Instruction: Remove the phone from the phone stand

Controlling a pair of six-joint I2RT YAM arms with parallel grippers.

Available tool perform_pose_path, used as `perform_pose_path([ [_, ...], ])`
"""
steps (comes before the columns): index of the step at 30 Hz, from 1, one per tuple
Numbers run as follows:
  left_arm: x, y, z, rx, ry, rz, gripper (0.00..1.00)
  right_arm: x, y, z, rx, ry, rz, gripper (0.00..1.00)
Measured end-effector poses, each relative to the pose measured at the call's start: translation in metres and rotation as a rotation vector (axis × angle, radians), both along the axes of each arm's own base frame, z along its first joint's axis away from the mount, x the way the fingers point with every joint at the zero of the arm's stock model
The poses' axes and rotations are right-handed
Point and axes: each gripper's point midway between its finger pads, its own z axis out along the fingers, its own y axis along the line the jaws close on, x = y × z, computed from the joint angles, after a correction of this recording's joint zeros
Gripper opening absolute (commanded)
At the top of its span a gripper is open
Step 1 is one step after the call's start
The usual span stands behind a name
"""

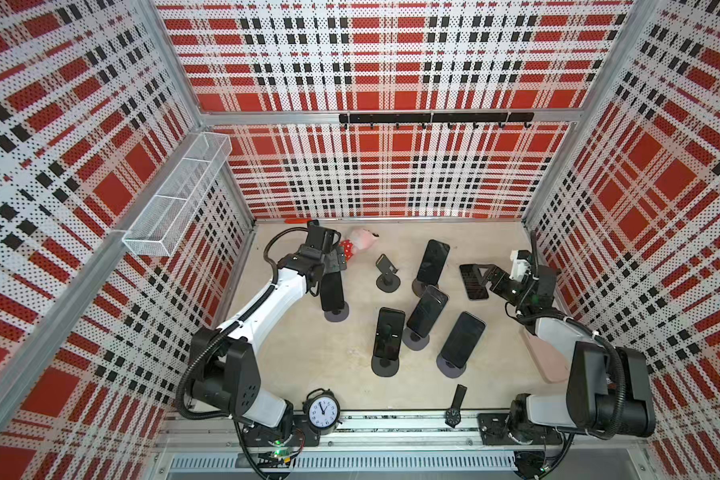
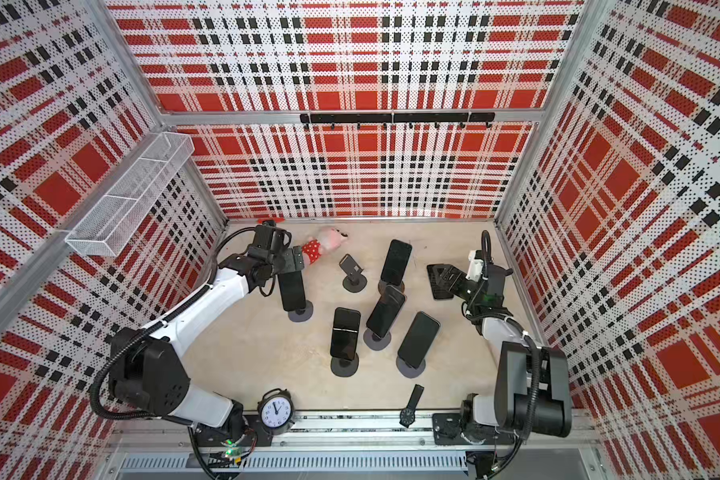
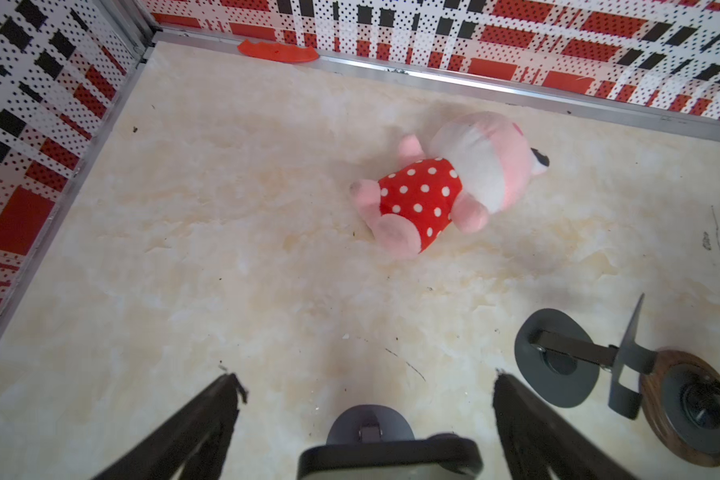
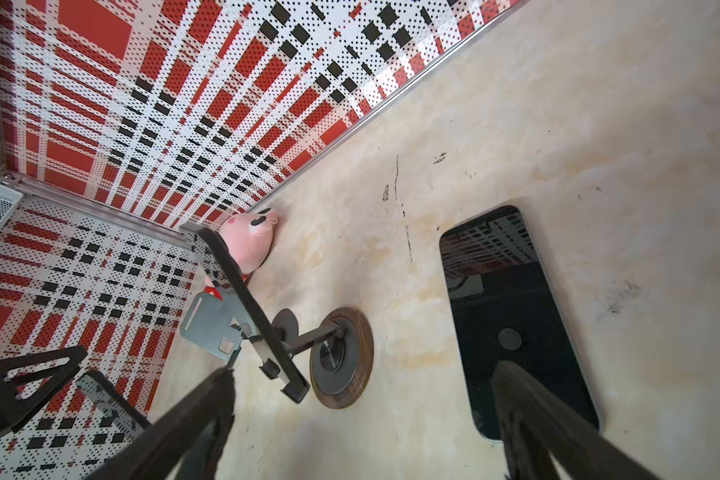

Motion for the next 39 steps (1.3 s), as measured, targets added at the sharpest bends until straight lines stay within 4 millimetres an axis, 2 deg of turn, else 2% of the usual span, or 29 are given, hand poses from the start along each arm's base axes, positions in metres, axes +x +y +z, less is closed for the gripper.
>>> perform_pose_path([
  [5, 0.0, -0.006, -0.01, 0.015, 0.024, -0.01, 0.98, 0.014, -0.005, 0.002, -0.015, -0.019, -0.018, 1.0],
  [16, -0.004, -0.001, -0.02, 0.005, 0.054, 0.033, 0.98, 0.015, -0.011, -0.003, -0.064, -0.005, -0.03, 1.0],
  [24, -0.022, 0.001, -0.048, 0.021, 0.131, 0.041, 0.98, 0.015, -0.012, -0.005, -0.076, -0.004, -0.033, 1.0],
  [28, -0.025, 0.0, -0.043, 0.01, 0.122, 0.034, 0.92, 0.015, -0.012, -0.005, -0.076, -0.004, -0.032, 1.0],
  [32, -0.027, -0.002, -0.034, -0.009, 0.103, 0.023, 0.91, 0.015, -0.011, -0.004, -0.062, 0.001, -0.036, 1.0],
  [39, -0.027, -0.001, -0.034, -0.01, 0.105, 0.02, 0.87, 0.015, -0.011, -0.005, -0.054, 0.005, -0.039, 1.0],
])
